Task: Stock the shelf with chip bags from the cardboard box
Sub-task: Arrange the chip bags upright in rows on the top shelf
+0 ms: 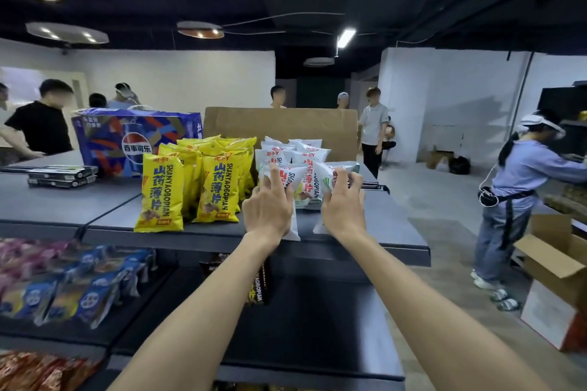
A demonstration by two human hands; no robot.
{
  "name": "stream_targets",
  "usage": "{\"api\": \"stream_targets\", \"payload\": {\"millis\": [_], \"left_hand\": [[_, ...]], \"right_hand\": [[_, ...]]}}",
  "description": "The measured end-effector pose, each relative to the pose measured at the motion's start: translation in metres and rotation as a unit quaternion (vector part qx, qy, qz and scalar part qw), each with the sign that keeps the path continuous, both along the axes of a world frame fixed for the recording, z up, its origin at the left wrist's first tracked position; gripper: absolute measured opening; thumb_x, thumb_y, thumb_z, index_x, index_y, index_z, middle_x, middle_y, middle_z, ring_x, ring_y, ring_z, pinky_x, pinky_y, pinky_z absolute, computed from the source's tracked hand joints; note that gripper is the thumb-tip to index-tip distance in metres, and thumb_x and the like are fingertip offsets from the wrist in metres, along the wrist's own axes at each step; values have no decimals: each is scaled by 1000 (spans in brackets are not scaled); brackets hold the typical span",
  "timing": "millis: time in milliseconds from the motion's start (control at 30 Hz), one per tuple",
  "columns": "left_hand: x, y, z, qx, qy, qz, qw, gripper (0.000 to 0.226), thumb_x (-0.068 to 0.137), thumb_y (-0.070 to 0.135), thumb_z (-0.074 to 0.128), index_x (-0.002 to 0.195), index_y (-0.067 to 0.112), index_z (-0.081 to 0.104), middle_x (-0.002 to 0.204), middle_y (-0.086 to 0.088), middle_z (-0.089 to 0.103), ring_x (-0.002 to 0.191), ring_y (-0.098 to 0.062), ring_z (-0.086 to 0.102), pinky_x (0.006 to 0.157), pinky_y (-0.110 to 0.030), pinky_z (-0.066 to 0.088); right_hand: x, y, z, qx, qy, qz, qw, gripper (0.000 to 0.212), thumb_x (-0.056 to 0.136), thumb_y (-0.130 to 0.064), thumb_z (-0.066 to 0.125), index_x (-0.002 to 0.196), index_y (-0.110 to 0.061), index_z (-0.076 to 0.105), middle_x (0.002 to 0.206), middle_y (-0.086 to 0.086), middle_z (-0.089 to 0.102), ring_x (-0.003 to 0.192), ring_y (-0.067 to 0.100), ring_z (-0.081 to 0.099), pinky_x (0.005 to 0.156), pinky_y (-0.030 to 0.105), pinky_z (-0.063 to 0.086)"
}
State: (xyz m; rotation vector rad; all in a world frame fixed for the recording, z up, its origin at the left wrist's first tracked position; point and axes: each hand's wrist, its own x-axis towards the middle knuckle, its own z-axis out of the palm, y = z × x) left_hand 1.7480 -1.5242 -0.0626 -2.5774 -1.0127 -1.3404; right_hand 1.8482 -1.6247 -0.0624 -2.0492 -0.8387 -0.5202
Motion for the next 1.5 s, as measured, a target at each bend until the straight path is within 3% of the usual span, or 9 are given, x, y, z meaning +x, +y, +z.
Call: {"api": "stream_targets", "payload": {"millis": [200,367,500,667,867,1100,1267,1500], "left_hand": [[25,32,15,9,-16,14,1000,51,100,48,30,138,15,33,111,-10,61,89,-32,65,51,-32,37],[47,49,18,8,-30,10,999,52,98,47,34,139,14,36,115,-12,59,90,-33,64,50,-31,35],[61,63,5,9,-64,3,998,51,96,48,42,136,17,31,109,-17,55,82,-33,62,44,-32,43],[69,67,-1,-29,-93,-11,995,55,94,46,46,137,17,30,110,-18,49,86,-33,58,48,-35,48],[63,74,10,-18,-85,-12,996,48,96,46,42,133,17,31,111,-17,47,85,-32,59,49,-32,41],[60,79,-1,-11,-75,-13,997,46,96,45,44,130,18,31,109,-19,48,85,-33,57,47,-33,41],[57,79,-14,-42,-68,7,997,46,97,48,40,132,18,32,113,-17,43,93,-35,55,52,-32,35],[52,77,-16,-60,-43,4,997,53,99,48,33,143,17,29,118,-17,41,98,-34,53,61,-39,48]], "right_hand": [[18,41,15,13,3,-8,1000,31,98,-16,44,127,-21,35,142,9,23,112,35,37,87,49,45],[27,70,19,16,-6,-42,999,37,98,-19,43,134,-21,33,145,10,20,109,37,37,78,44,38],[33,80,2,-12,22,-51,998,47,100,-25,41,144,-24,25,150,13,12,118,40,32,86,51,41],[31,81,-16,-44,10,-33,998,62,99,-45,40,151,-33,9,153,14,4,120,41,31,89,56,41],[31,83,0,-3,-3,-40,999,57,99,-29,41,149,-32,13,152,14,8,118,41,33,88,54,39],[19,98,-17,-33,6,-63,997,62,99,-41,41,152,-31,9,154,14,3,119,41,32,88,54,40],[20,94,-19,-52,51,-30,997,68,96,-41,38,152,-37,-1,158,10,-8,130,40,23,99,57,32],[13,89,-16,-40,29,-10,999,64,100,-31,39,154,-35,3,158,10,-6,124,39,27,100,52,29]]}}
